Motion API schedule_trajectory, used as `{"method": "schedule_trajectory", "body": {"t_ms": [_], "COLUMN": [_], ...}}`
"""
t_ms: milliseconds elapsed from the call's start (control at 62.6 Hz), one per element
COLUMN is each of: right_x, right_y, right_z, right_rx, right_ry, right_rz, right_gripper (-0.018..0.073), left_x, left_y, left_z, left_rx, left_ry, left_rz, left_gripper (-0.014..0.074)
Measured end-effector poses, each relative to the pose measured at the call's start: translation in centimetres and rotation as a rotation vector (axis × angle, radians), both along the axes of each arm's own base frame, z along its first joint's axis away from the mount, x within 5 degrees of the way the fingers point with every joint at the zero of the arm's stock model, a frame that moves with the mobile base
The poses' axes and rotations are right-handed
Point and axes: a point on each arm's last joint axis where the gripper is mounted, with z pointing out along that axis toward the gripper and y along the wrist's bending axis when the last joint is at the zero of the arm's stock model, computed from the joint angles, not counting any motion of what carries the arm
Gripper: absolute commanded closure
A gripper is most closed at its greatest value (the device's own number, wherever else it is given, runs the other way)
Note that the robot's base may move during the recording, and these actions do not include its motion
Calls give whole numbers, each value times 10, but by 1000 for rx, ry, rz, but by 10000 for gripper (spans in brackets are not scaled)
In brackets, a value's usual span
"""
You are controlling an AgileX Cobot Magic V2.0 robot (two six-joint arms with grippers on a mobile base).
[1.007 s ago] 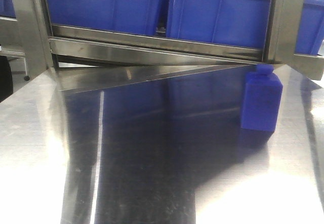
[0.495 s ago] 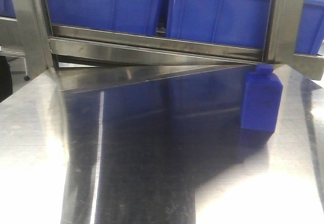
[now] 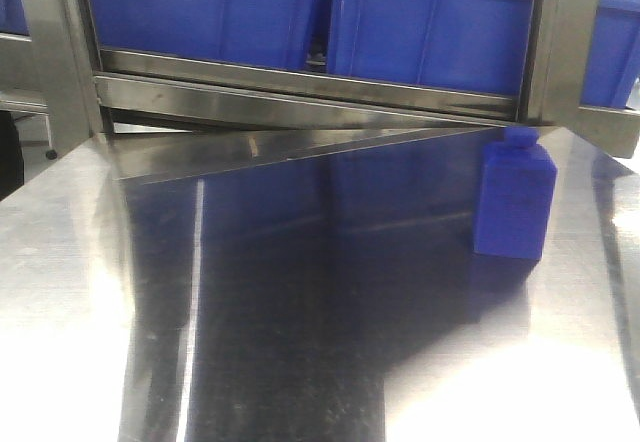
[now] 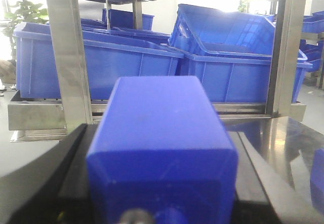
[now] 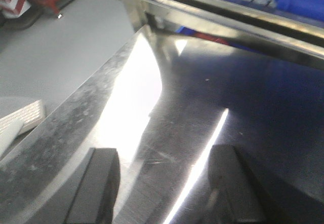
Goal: Pick and sort blue part to right shelf
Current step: 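Lift the blue part with the left gripper off the table, then lower the right gripper onto the other blue part and close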
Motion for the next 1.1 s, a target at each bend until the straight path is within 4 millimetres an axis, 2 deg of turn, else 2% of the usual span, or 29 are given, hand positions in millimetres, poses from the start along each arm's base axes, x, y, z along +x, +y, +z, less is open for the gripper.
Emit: {"method": "schedule_trajectory", "body": {"t_ms": [96, 208, 431, 783, 943, 1103], "right_x": [22, 47, 94, 134, 144, 149], "right_y": [12, 25, 35, 44, 46, 48], "right_z": [3, -4, -40, -98, -126, -142], "right_rx": [-13, -63, -238, -331, -379, -365], "right_ry": [64, 155, 446, 687, 786, 861], "right_rz": [17, -16, -234, -399, -440, -505], "right_gripper": [135, 134, 130, -17, -27, -27], "left_x": [0, 0, 0, 0, 0, 0], "left_y": [0, 0, 0, 0, 0, 0], "left_z": [0, 0, 0, 0, 0, 0], "left_rx": [-1, -1, 1, 1, 1, 1], "left_ry": [-2, -2, -2, -2, -2, -2], "left_rz": [0, 0, 1, 1, 1, 1], "left_gripper": [314, 314, 314, 314, 314, 314]}}
